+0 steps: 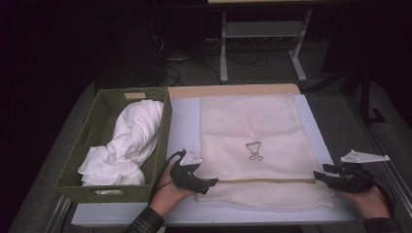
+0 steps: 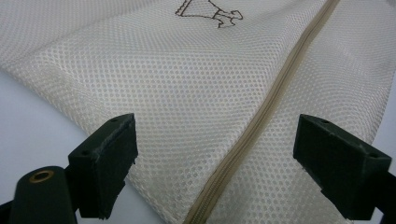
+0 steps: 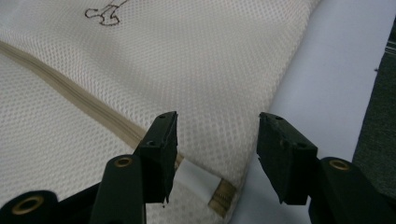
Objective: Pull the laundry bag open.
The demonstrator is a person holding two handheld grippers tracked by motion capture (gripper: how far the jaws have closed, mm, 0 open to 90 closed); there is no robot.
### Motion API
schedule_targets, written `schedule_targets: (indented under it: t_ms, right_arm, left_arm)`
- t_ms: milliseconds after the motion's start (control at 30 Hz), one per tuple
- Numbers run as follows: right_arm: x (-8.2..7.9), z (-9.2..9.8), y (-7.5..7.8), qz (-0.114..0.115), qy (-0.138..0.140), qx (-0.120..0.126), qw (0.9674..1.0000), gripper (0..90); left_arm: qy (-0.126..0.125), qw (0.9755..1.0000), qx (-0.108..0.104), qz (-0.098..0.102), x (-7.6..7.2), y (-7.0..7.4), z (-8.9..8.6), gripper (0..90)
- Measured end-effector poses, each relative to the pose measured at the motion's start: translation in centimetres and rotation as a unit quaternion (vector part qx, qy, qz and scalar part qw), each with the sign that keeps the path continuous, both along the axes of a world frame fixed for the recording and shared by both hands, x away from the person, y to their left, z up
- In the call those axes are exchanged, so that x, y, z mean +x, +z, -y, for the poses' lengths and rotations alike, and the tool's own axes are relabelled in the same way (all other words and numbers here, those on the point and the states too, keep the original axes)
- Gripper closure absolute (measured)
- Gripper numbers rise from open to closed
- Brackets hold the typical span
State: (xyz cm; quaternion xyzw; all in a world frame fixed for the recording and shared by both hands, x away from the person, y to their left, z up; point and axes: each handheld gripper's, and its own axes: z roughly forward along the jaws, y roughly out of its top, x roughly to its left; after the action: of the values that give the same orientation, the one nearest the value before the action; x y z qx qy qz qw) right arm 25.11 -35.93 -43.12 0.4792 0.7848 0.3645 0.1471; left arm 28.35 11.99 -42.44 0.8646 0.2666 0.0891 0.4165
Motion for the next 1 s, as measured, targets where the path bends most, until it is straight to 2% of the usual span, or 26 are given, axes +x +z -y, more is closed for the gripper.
schedule_targets:
  t_ms: [333,667,833,1000]
  right_arm:
    - [-1.4,0.7,-0.9,-0.022,0.01,-0.008,0.9997,43.8]
    - [-1.6,0.8,-1.7,-0.028,0.034,-0.018,0.9989,45.8]
    - [-1.6,0.2,-1.6,-0.022,0.04,-0.042,0.9981,51.5]
    - [-1.6,0.2,-1.6,-0.02,0.04,-0.044,0.998,62.0]
  left_arm:
    - [0.0,1.0,0.001,0.001,0.0,0.0,0.0,13.0]
    - [-0.003,1.0,0.004,0.002,0.2,0.0,0.1,13.0]
    - [-0.003,1.0,0.005,0.001,0.1,0.0,0.2,13.0]
    - [-0.004,1.0,0.006,0.001,0.1,0.0,0.3,13.0]
